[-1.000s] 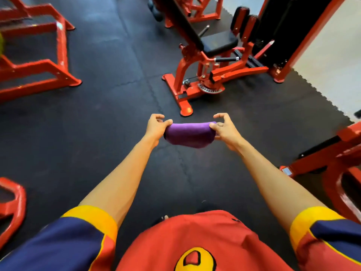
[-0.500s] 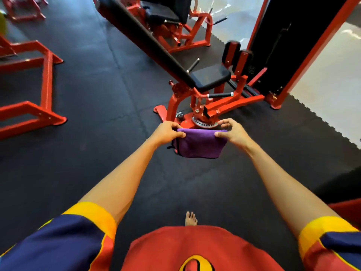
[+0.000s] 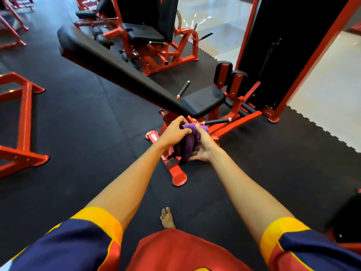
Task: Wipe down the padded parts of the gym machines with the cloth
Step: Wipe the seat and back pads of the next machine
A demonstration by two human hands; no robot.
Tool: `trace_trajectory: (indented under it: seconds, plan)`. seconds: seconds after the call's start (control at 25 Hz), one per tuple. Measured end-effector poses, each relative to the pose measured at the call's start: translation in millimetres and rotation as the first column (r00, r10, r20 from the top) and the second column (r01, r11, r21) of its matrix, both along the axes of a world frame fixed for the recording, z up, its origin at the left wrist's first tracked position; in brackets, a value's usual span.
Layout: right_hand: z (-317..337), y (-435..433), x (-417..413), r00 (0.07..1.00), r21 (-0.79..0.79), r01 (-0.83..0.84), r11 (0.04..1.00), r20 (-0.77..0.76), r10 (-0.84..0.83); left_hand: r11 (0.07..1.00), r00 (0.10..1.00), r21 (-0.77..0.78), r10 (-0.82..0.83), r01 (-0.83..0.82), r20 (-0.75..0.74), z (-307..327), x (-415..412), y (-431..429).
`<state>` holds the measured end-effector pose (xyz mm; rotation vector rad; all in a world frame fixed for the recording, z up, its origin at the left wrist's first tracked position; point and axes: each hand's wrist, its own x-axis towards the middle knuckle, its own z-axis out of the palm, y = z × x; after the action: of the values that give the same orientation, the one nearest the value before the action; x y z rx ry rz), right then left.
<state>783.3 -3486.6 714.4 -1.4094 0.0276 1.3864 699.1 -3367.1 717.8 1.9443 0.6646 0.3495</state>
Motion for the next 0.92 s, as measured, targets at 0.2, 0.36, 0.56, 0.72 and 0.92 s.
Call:
trace_trajectory:
  seconds: [0.2,0.36,0.56,0.72,0.92]
  plan:
    - [24,107,35,0.948,0.063,0.296,0.953,0.107,-0.301,0.966,0.989,-0.221,-0.122,0.138,0.084,23,19,89]
    - [60,186,53,0.909,0.097,0.258,0.961,0.314,-0.275,0.956,0.979,-0.282,0.133,-0.086,0.154,52,31,177]
    - [93,266,76,0.874,0.134,-0.042,0.99,0.484,-0.029,0.901,0.882,-0.124,0.433,-0.416,0.186,88,3,268]
    - [132,324,81,0.81,0.194,-0.264,0.945,0.576,0.108,0.83,0.804,0.013,0.535,-0.557,0.261,134,-18,297]
    - [183,392,66,0.676,0.25,-0.45,0.857,0.723,0.144,0.617,0.637,0.185,0.684,-0.765,0.356,183,-42,318]
